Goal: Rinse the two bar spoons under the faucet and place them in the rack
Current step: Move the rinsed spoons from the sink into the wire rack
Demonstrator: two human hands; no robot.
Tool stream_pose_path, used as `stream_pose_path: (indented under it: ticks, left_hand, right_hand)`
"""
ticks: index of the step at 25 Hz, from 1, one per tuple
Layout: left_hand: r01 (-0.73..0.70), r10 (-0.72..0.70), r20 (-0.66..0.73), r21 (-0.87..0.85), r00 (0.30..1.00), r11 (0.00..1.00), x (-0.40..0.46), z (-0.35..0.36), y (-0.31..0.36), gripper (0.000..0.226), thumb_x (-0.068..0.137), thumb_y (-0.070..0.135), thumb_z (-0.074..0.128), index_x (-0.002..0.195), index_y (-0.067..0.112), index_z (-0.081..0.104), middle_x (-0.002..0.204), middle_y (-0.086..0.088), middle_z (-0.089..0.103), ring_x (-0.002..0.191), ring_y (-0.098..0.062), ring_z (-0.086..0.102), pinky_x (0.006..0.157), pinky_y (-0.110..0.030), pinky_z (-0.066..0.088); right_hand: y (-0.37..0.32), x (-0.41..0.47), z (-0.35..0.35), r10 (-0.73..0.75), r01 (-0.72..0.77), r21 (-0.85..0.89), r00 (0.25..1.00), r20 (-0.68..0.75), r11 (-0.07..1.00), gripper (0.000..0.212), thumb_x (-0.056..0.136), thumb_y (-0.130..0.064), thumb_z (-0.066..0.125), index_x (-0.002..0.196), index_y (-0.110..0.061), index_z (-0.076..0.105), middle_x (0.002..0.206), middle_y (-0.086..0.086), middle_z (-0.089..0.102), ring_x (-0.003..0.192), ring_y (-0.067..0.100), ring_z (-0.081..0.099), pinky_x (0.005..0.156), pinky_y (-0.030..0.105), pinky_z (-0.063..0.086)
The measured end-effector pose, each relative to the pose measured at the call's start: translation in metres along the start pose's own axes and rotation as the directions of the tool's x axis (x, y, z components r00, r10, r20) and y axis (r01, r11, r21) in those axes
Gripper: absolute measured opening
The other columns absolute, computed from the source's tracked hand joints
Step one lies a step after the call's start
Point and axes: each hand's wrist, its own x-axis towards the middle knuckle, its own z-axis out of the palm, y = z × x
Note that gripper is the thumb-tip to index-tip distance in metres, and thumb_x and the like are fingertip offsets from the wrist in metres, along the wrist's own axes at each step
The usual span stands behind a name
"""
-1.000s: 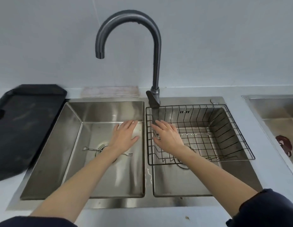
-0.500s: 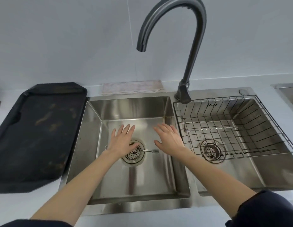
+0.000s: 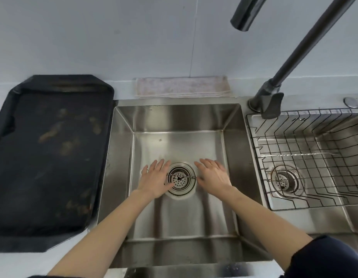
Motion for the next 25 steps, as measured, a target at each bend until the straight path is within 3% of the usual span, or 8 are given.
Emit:
stream_pose_path:
  ticks: [6, 10, 16, 25]
  left_hand:
    - [-0.022, 0.022, 0.009, -0.013, 1.0, 1.0, 0.032, 0.017, -0.017, 0.055, 0.089, 0.033, 0.049, 0.138, 0.016, 0.031, 0.145, -0.008, 0.036, 0.133, -0.026, 0.034, 0.109, -0.044, 0.027]
    - [-0.019, 0.019, 0.045, -0.001, 0.999, 1.0, 0.043, 0.03, -0.021, 0.047, 0.09, 0.028, 0.049, 0.134, 0.013, 0.039, 0.141, -0.009, 0.039, 0.129, -0.028, 0.036, 0.108, -0.044, 0.031]
    - [-0.027, 0.026, -0.064, -0.026, 0.998, 0.999, 0.054, 0.037, -0.023, 0.035, 0.091, 0.016, 0.046, 0.126, 0.015, 0.047, 0.133, -0.007, 0.043, 0.122, -0.027, 0.037, 0.099, -0.038, 0.035]
    - [-0.019, 0.02, -0.099, 0.007, 0.995, 1.0, 0.055, 0.038, -0.02, 0.025, 0.092, 0.014, 0.042, 0.114, 0.014, 0.055, 0.121, -0.006, 0.055, 0.114, -0.025, 0.048, 0.095, -0.035, 0.036]
  right_hand:
    - [-0.001, 0.024, 0.022, 0.073, -0.073, 0.0, 0.995, 0.072, 0.997, 0.036, 0.092, -0.016, 0.045, 0.127, -0.011, 0.045, 0.13, 0.012, 0.047, 0.123, 0.029, 0.042, 0.105, 0.038, 0.031]
    - [-0.002, 0.034, 0.039, 0.097, -0.097, -0.002, 0.989, 0.112, 0.995, 0.032, 0.092, -0.017, 0.044, 0.123, -0.011, 0.048, 0.127, 0.011, 0.05, 0.119, 0.029, 0.045, 0.1, 0.038, 0.034]
    - [0.0, 0.044, 0.053, 0.102, -0.106, 0.03, 0.988, 0.112, 0.994, 0.028, 0.092, -0.012, 0.045, 0.119, -0.013, 0.051, 0.125, 0.009, 0.052, 0.117, 0.028, 0.046, 0.097, 0.037, 0.034]
    - [-0.003, 0.044, 0.046, 0.091, -0.092, 0.01, 0.993, 0.081, 0.996, 0.024, 0.094, -0.017, 0.043, 0.115, -0.011, 0.054, 0.121, 0.011, 0.054, 0.112, 0.031, 0.05, 0.095, 0.038, 0.037]
